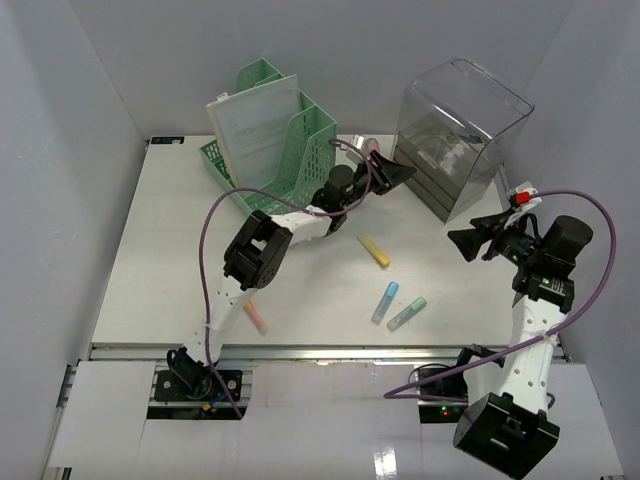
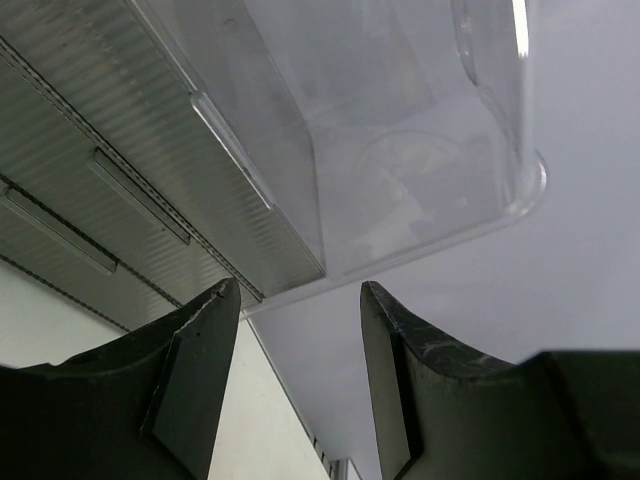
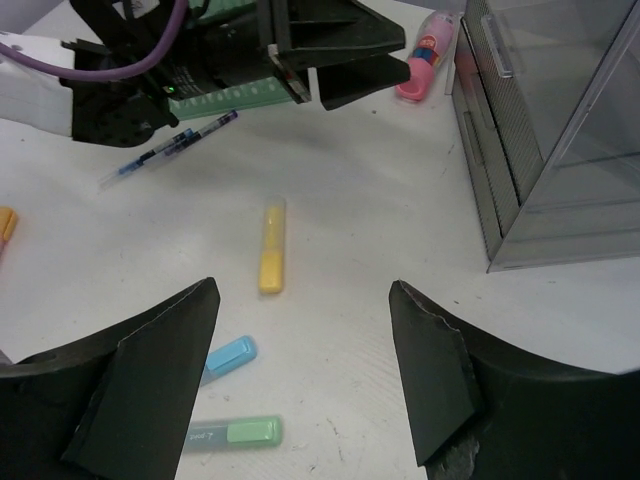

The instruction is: Organize the desk

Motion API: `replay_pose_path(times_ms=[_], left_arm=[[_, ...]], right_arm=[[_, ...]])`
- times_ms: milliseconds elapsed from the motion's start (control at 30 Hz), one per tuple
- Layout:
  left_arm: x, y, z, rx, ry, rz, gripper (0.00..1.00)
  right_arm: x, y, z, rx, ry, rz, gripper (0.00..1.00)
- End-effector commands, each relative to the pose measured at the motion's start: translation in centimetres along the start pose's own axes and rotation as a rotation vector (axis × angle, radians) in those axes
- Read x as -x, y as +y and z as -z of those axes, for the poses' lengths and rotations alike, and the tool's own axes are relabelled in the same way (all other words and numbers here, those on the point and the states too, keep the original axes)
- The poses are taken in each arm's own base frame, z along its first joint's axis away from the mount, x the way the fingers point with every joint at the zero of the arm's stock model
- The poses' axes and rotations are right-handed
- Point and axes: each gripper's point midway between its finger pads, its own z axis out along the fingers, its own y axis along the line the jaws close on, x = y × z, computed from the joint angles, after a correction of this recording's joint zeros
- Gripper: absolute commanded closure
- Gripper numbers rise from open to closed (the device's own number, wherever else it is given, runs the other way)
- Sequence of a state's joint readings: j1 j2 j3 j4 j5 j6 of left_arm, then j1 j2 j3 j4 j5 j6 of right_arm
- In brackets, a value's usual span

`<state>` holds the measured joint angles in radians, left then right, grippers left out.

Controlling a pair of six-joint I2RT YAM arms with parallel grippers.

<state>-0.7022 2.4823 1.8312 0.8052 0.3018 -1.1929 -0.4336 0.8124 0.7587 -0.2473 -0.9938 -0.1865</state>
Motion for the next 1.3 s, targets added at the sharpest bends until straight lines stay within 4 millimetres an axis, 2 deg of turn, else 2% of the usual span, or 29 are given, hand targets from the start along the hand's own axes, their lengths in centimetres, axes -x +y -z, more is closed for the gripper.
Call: replay_pose_path(times_ms=[0,67,100,167,267,333,367,433,600,767,933,1267], left_arm=[[0.9,-0.3,-2.7,0.026,-0.087,-0.002,0.38],[0.4,0.8,-3.6,0.036,-0.098,0.006,0.38],[0.8,0.0,-4.3,0.018,-0.110,0.011,0.39],[0.7,0.6,-4.9,0.020,-0.126,0.031,0.39],[0.9,1.8,-5.2,0.024,-0.173,0.048,0.40],[1.1,1.4,-5.6,0.012,-0.190,0.050,0.40],[0.9,2.1,-5.7,0.021,-0.193,0.051,0.40],[1.4,1.4,-6.1,0.002,-0.213,0.061,0.40],[1.2,2.1,-6.2,0.003,-0.225,0.098,0.42],[0.3,1.1,-5.9,-0.028,-0.208,0.107,0.44],[0.8,-0.2,-6.1,-0.056,-0.220,0.103,0.44],[0.8,0.2,-6.4,-0.048,-0.234,0.127,0.44]], right_arm=[[1.5,1.4,0.7,0.096,-0.080,0.056,0.25],[1.2,1.5,0.7,0.107,-0.081,0.053,0.25],[1.2,1.5,0.8,0.107,-0.082,0.054,0.25],[1.3,1.7,0.8,0.114,-0.083,0.051,0.24],[1.3,2.0,0.8,0.131,-0.086,0.042,0.24],[1.3,2.2,0.9,0.137,-0.088,0.043,0.24],[1.3,2.2,0.9,0.140,-0.087,0.041,0.24],[1.3,2.3,0.9,0.148,-0.089,0.038,0.24],[1.1,2.6,0.8,0.164,-0.091,0.023,0.24],[1.0,2.6,0.8,0.167,-0.091,0.020,0.24],[1.0,2.6,0.8,0.169,-0.093,0.021,0.24],[0.9,2.7,0.8,0.177,-0.093,0.017,0.23]])
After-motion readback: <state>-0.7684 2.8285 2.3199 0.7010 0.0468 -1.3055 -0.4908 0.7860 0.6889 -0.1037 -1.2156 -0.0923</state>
